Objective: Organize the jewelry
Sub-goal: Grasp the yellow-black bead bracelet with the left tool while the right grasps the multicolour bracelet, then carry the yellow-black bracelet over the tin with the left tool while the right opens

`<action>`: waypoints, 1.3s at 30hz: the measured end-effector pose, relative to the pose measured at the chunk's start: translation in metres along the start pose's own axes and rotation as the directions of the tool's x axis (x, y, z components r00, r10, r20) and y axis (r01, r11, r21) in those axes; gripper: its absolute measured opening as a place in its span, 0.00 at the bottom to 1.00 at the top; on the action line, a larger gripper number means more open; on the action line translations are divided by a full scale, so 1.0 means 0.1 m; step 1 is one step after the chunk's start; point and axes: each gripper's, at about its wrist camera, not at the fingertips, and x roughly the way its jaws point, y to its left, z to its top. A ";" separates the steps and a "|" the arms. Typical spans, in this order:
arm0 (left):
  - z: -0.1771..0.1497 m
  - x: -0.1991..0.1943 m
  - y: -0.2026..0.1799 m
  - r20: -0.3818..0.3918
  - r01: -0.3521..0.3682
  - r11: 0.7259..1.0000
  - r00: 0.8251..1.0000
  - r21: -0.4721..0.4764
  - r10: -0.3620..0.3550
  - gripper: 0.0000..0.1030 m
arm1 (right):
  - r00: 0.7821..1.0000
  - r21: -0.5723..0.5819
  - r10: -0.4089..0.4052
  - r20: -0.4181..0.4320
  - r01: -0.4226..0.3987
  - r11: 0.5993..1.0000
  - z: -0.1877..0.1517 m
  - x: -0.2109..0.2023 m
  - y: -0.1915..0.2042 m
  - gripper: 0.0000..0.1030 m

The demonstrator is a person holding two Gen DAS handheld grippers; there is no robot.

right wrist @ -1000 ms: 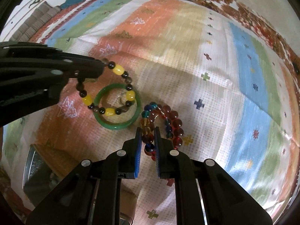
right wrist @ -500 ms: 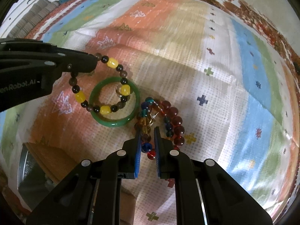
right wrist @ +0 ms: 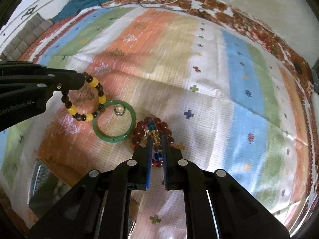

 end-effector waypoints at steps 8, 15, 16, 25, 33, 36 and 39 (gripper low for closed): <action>-0.11 -0.26 -0.05 0.041 -0.001 1.000 0.999 0.002 0.001 0.10 | 0.999 0.026 -0.014 0.050 0.013 1.000 0.02 -0.19 0.00 0.10; -0.19 -0.47 -0.04 0.078 0.000 1.000 0.997 -0.006 0.001 0.10 | 0.995 0.033 -0.031 0.095 0.028 0.999 -0.02 -0.39 0.03 0.10; -0.21 -0.51 -0.05 0.083 0.003 1.000 0.997 -0.006 -0.003 0.10 | 0.994 0.041 -0.035 0.106 0.031 0.999 -0.03 -0.43 0.03 0.10; -0.41 -0.79 -0.16 0.133 0.015 1.000 0.991 0.013 -0.017 0.10 | 0.983 0.061 -0.046 0.176 0.035 0.998 -0.09 -0.73 0.02 0.10; -0.58 -1.00 -0.24 0.168 0.022 1.000 0.985 0.021 -0.025 0.10 | 0.975 0.081 -0.041 0.220 0.023 0.996 -0.18 -0.91 0.00 0.10; -0.66 -1.08 -0.28 0.179 0.029 0.999 0.983 0.027 -0.033 0.10 | 0.972 0.089 -0.037 0.232 0.016 0.996 -0.21 -0.97 -0.01 0.09; -0.74 -1.14 -0.34 0.192 0.023 0.999 0.981 0.042 -0.031 0.10 | 0.966 0.092 -0.037 0.256 0.014 0.996 -0.25 -1.06 0.02 0.09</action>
